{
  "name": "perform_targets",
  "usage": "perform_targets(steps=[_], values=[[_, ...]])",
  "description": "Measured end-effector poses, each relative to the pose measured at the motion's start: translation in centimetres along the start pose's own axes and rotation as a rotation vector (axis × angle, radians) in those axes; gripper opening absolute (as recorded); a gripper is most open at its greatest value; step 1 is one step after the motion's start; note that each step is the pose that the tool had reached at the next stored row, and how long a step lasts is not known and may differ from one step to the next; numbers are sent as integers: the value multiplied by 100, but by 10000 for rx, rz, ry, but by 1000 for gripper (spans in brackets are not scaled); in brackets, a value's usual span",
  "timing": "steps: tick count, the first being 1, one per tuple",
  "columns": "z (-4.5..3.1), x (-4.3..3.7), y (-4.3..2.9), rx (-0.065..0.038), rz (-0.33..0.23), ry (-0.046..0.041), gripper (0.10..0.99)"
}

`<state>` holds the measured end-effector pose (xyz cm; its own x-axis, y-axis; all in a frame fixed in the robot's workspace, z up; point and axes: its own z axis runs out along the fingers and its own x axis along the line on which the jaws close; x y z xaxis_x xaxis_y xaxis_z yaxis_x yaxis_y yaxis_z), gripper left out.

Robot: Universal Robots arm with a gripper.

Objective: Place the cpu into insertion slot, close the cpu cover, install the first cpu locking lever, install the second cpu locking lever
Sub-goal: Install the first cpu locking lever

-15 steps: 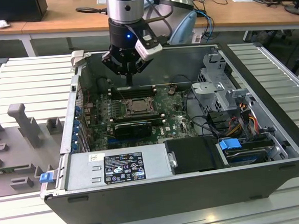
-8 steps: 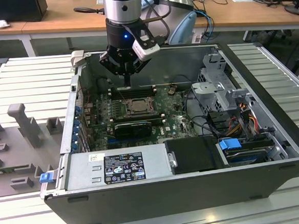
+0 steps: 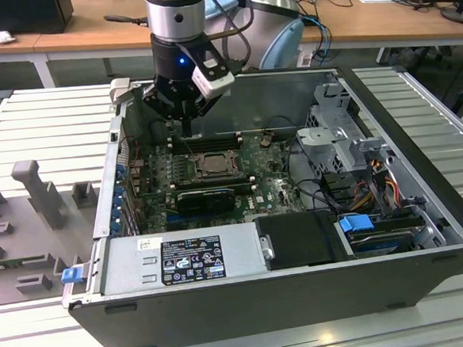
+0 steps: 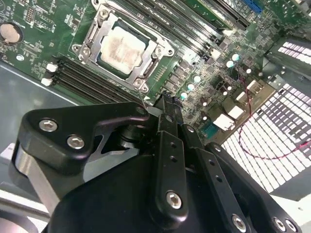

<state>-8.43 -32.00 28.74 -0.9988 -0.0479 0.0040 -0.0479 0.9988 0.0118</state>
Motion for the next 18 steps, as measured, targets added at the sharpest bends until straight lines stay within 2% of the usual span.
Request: perform_targets(steps=[4, 12, 14, 18], values=[[115, 35, 8, 0, -1, 0, 106], [190, 190, 30, -2, 20, -8, 106], [234, 229, 64, 0, 146, -8, 106], [264, 267, 143, -16, 166, -10, 106]])
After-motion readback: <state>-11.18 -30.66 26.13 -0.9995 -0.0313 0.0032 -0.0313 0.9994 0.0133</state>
